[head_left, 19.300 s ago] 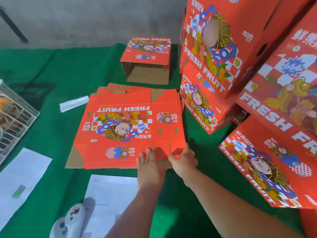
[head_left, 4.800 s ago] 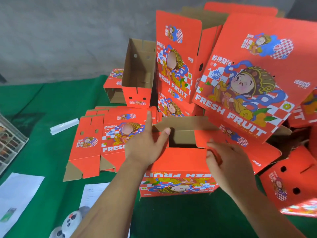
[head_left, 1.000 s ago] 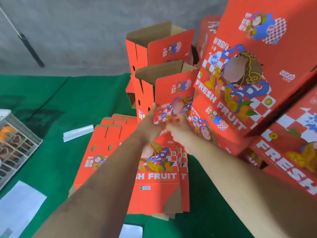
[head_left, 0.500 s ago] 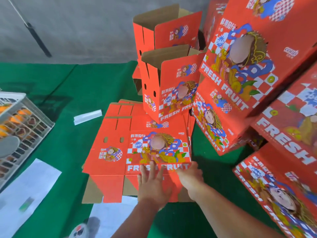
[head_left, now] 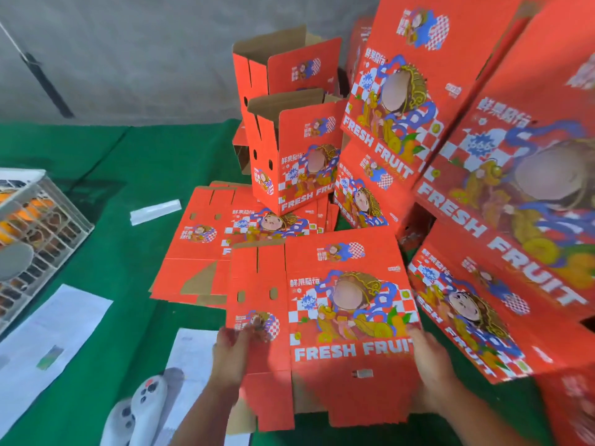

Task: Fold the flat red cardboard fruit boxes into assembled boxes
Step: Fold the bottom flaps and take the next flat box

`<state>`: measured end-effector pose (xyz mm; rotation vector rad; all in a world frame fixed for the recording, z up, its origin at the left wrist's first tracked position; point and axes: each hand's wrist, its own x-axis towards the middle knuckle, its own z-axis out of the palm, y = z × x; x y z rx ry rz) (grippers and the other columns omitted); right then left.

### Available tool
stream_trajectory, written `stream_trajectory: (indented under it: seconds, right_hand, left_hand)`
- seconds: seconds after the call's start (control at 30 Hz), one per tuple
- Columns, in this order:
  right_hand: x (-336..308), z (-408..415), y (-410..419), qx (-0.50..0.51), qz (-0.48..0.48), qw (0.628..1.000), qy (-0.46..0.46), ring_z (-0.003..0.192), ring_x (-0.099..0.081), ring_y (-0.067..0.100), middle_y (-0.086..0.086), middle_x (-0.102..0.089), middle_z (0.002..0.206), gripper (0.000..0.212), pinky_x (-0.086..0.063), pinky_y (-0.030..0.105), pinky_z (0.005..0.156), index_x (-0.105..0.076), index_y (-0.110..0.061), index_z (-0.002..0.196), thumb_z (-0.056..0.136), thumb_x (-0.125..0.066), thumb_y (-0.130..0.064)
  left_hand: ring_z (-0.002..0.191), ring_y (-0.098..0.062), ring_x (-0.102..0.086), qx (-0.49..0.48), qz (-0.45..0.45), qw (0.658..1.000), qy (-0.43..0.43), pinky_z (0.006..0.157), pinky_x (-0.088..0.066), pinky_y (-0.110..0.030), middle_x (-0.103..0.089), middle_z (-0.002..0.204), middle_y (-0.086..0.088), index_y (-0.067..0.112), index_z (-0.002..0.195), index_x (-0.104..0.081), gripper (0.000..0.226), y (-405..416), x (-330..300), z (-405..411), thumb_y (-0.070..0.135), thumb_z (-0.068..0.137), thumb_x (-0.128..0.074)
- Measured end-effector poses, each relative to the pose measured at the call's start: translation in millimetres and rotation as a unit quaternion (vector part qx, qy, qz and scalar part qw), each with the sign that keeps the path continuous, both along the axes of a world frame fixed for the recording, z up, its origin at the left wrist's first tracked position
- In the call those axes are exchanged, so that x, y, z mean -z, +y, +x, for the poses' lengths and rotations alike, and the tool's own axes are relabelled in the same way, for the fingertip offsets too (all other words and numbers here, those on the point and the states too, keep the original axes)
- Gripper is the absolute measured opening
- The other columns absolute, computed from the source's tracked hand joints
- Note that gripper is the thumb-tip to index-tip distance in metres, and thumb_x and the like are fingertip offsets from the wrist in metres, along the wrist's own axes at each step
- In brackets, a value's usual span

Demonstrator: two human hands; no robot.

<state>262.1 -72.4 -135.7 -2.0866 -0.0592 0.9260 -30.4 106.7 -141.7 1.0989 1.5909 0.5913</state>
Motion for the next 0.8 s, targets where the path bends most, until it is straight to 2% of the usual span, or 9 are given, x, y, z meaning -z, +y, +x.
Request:
stream_trajectory:
  seconds: [0.13, 0.23, 0.27, 0.33, 0.43, 0.5, 0.57, 0.63, 0.8]
  right_hand:
    - [-15, -11, -15, -0.034, 0.05, 0.998, -0.026, 0.104, -0.069, 0.028, 0.001, -0.073, 0.112, 0.047, -0.052, 0.052, 0.1, -0.063, -0.034, 0.118, 0.085, -0.06, -0.068]
    - [-35, -13, -20, -0.06, 0.083, 0.994, -0.022, 0.095, -0.059, -0.002, -0.033, -0.062, 0.105, 0.026, -0.042, 0.036, 0.092, -0.052, -0.074, 0.104, 0.081, -0.06, -0.082]
    - [-40, -12, -19, -0.062, 0.087, 0.994, -0.022, 0.093, -0.052, -0.007, -0.041, -0.052, 0.103, 0.023, -0.037, 0.035, 0.094, -0.047, -0.079, 0.102, 0.083, -0.058, -0.083]
    - [-49, -10, -18, -0.061, 0.111, 0.992, -0.03, 0.102, -0.047, -0.003, -0.04, -0.041, 0.108, 0.038, -0.036, 0.036, 0.101, -0.036, -0.074, 0.121, 0.087, -0.054, -0.077]
    - [-52, -6, -18, -0.054, 0.141, 0.984, -0.091, 0.099, -0.059, 0.003, -0.024, -0.055, 0.115, 0.062, -0.046, 0.03, 0.085, -0.037, -0.046, 0.143, 0.092, -0.072, -0.05]
    - [-53, -3, -17, -0.04, 0.162, 0.979, -0.119, 0.104, -0.066, 0.022, 0.003, -0.066, 0.123, 0.046, -0.053, 0.041, 0.091, -0.053, -0.022, 0.134, 0.093, -0.076, -0.021]
    - [-56, -2, -18, -0.04, 0.187, 0.973, -0.126, 0.105, -0.07, 0.029, 0.013, -0.071, 0.119, 0.031, -0.057, 0.051, 0.094, -0.061, -0.021, 0.118, 0.094, -0.072, -0.006]
    - [-61, -4, -22, -0.036, 0.192, 0.973, -0.125, 0.105, -0.07, 0.028, 0.011, -0.07, 0.119, 0.029, -0.058, 0.047, 0.09, -0.058, -0.027, 0.113, 0.094, -0.071, -0.009]
    - [-70, -4, -31, -0.106, 0.149, 0.977, -0.11, 0.115, -0.065, 0.019, -0.001, -0.059, 0.136, 0.048, -0.054, 0.044, 0.1, -0.05, -0.031, 0.141, 0.097, -0.07, -0.036]
  left_hand:
    - [0.108, -0.024, -0.062, -0.056, 0.025, 0.994, -0.088, 0.088, -0.044, -0.039, -0.062, 0.111, -0.001, 0.025, 0.104, -0.056, 0.031, -12, -4, -5, 0.055, 0.097, -0.061]
    - [0.123, -0.02, -0.056, -0.09, 0.027, 0.984, -0.149, 0.099, -0.041, -0.038, -0.059, 0.13, 0.001, 0.029, 0.121, -0.056, 0.062, -10, -13, -12, 0.074, 0.079, -0.056]
    - [0.127, -0.02, -0.056, -0.094, 0.032, 0.98, -0.17, 0.103, -0.042, -0.038, -0.06, 0.134, 0.0, 0.028, 0.126, -0.057, 0.07, -9, -15, -12, 0.076, 0.076, -0.056]
    - [0.125, -0.012, -0.059, -0.079, 0.052, 0.978, -0.185, 0.103, -0.044, -0.037, -0.062, 0.135, 0.002, 0.031, 0.129, -0.057, 0.073, -10, -21, -13, 0.079, 0.074, -0.056]
    - [0.102, 0.006, -0.067, 0.002, 0.074, 0.982, -0.177, 0.082, -0.048, -0.026, -0.066, 0.12, 0.013, 0.039, 0.12, -0.058, 0.054, -18, -33, -9, 0.074, 0.078, -0.065]
    - [0.107, -0.009, -0.071, 0.038, 0.093, 0.978, -0.18, 0.079, -0.054, -0.024, -0.072, 0.118, 0.007, 0.032, 0.124, -0.059, 0.039, -20, -35, -5, 0.048, 0.092, -0.073]
    - [0.112, -0.019, -0.071, 0.059, 0.111, 0.973, -0.193, 0.084, -0.056, -0.028, -0.074, 0.119, 0.003, 0.027, 0.129, -0.058, 0.032, -21, -38, -3, 0.027, 0.099, -0.071]
    - [0.113, -0.015, -0.071, 0.07, 0.113, 0.968, -0.212, 0.093, -0.054, -0.035, -0.073, 0.124, 0.004, 0.033, 0.132, -0.057, 0.036, -25, -42, -1, 0.028, 0.1, -0.07]
    - [0.121, -0.014, -0.065, 0.041, 0.106, 0.971, -0.208, 0.105, -0.049, -0.04, -0.07, 0.129, 0.011, 0.047, 0.129, -0.057, 0.046, -23, -51, -5, 0.049, 0.085, -0.07]
